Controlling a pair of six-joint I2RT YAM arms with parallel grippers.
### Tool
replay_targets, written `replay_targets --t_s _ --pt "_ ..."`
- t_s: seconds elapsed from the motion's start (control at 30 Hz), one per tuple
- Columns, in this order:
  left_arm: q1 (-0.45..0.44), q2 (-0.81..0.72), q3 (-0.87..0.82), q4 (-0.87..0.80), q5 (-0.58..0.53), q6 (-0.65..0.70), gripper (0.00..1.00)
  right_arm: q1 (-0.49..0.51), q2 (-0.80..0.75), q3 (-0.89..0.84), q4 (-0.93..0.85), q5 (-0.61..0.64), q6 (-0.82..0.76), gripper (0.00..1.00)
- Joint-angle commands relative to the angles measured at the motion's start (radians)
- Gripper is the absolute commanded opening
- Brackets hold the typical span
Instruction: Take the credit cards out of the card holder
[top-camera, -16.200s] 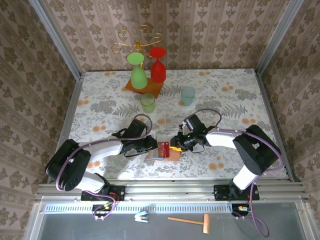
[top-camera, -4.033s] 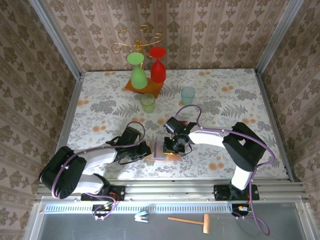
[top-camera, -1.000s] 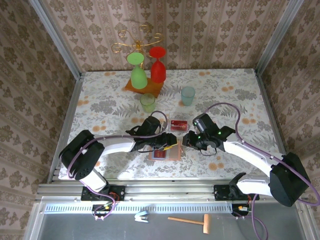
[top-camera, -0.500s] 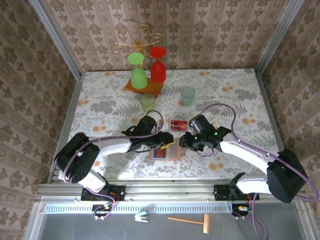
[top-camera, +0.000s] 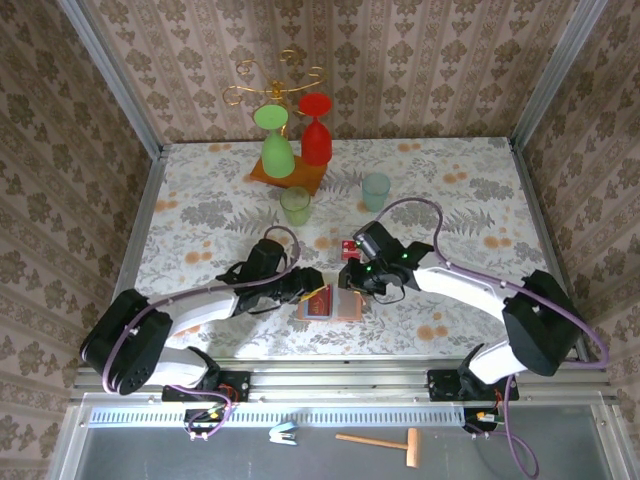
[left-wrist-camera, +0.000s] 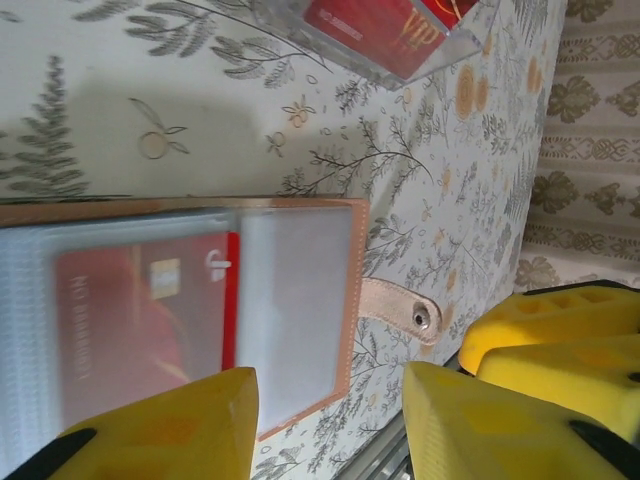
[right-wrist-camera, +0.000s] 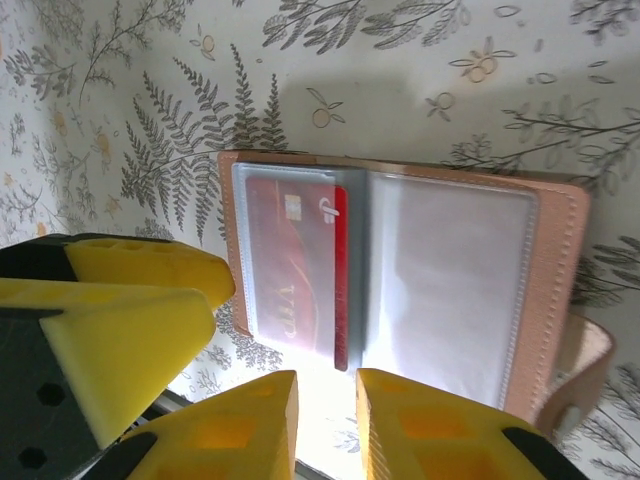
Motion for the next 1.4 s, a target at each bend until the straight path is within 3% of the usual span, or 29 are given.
replay_targets --t_s 0.0,0.43,0.77,1.37 --pt "0.011 -0.026 -0.034 -0.015 -0.004 0.017 0.39 0.017 0.053 0.046 0.01 -0.012 0.01 0.21" --pt "0.028 0.001 -0.057 0.002 0.002 0.029 0.24 0.047 0.192 0.069 0.077 -0.055 0.024 0.17" --pt "0.033 0.009 -0.053 -0.106 -0.054 0.095 0.21 0.046 0.228 0.041 0.142 -0.09 0.052 0.17" --pt "0.044 0.034 -0.079 -0.101 -0.059 0.107 0.18 0.047 0.27 0.037 0.155 -0.104 0.055 0.21"
